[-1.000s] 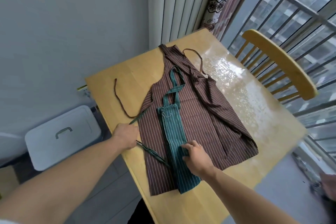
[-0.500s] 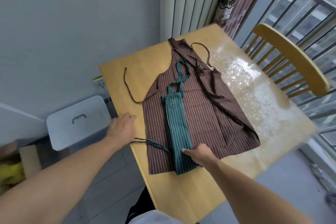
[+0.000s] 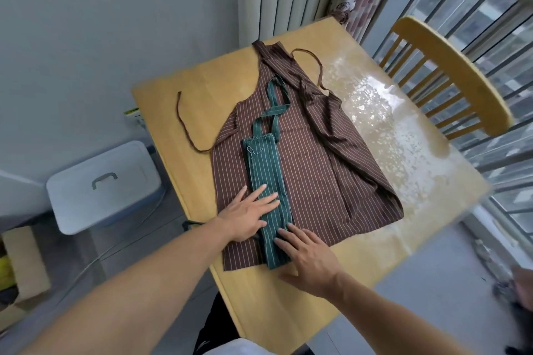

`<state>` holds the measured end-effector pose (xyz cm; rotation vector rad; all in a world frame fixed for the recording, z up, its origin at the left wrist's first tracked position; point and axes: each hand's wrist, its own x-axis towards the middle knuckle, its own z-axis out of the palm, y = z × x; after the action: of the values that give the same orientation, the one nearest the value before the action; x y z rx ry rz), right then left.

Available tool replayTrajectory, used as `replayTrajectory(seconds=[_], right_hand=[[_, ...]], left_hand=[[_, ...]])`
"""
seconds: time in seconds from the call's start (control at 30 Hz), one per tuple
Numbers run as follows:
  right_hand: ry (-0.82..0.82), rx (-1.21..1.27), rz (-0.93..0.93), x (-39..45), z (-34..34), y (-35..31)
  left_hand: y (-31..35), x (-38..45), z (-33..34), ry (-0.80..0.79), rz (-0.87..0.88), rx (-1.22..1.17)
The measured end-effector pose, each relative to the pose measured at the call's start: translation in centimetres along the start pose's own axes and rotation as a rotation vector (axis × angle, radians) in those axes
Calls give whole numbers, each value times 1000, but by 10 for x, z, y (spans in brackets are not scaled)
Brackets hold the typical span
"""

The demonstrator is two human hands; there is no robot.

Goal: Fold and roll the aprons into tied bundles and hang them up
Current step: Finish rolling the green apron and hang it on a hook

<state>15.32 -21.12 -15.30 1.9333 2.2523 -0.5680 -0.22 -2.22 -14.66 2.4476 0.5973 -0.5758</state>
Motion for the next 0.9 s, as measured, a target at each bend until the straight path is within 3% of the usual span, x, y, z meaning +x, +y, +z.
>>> replayTrajectory(seconds=[0.2,0.37,0.47,0.6,0.73,0.9], right_hand=[[-65,161,79,-2,-2,0],[206,368,138,9,-37,-1],[305,661,312,29,-82,2],[233,989,413,74,-139,18],[44,1004,389,111,-165,39],[104,946,424,152,-161,53]], left_hand=[[-8,3,-1,-41,26,-76],[-10,4,-19,-141,21,-261],[-14,5,-23,-203,27,-311],[-13,8,-29,-177,42,-463],[-19,9,-33,-25,-89,-763],[-30,18,-48,5,-156,-1025]])
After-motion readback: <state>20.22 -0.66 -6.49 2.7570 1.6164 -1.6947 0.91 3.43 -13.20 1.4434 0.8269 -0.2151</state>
